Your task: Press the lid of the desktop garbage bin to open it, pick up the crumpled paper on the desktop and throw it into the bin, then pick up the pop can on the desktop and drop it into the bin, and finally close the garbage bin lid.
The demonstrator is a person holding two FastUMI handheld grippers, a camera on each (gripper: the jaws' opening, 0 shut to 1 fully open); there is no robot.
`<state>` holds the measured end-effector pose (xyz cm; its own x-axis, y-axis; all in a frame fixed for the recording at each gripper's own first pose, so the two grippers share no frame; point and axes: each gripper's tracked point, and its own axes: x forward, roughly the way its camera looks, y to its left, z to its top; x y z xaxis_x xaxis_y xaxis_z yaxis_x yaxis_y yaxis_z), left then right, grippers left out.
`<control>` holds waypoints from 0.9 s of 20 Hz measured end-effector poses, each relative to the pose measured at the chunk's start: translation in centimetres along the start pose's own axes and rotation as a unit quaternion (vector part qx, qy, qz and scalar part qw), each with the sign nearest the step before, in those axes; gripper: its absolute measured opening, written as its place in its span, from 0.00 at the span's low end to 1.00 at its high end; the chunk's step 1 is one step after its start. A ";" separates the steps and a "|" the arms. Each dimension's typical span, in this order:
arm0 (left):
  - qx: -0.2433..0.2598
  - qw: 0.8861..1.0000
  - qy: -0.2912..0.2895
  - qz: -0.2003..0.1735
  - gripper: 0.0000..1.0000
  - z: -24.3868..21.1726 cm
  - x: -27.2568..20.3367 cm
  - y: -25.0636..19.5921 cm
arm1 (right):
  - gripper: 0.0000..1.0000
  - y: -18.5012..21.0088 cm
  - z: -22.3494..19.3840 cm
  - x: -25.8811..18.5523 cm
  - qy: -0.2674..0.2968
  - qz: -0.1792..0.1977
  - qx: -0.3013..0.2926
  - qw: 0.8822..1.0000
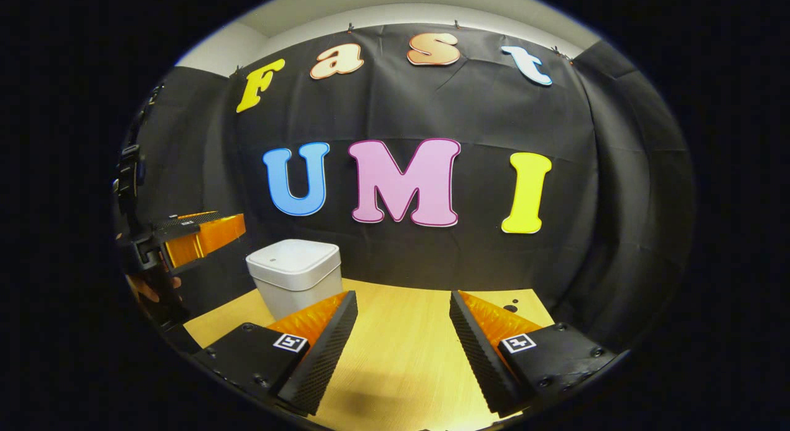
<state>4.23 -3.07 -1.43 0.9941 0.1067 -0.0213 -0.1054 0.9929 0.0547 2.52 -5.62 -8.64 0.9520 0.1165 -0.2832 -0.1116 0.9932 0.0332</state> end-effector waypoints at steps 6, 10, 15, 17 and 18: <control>-0.015 1.000 -0.019 -0.015 0.94 1.9 -3.7 -4.1 | 0.98 -0.6 1.1 -1.7 -0.040 0.006 0.000 0.999; -0.034 0.999 -0.031 -0.020 0.94 2.9 -4.2 -4.4 | 0.97 0.7 4.1 -2.8 -0.094 0.002 -0.004 0.996; -0.019 0.999 -0.034 -0.002 0.94 3.1 -5.2 -1.7 | 0.98 3.3 5.7 -4.7 -0.118 0.002 -0.013 0.993; -0.018 0.999 -0.033 -0.008 0.94 2.9 -6.0 -1.1 | 0.97 4.2 5.8 -5.3 -0.120 0.002 -0.020 0.993; -0.016 0.999 -0.035 -0.011 0.94 2.9 -6.6 -0.8 | 0.98 4.3 5.7 -5.8 -0.121 -0.005 -0.025 0.992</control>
<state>-2.19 -4.74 1.57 0.9956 0.0811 0.0479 -0.0823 0.9963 0.0230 -1.83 -2.05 -1.35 0.9931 0.1084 -0.0450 -0.1093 0.9938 -0.0182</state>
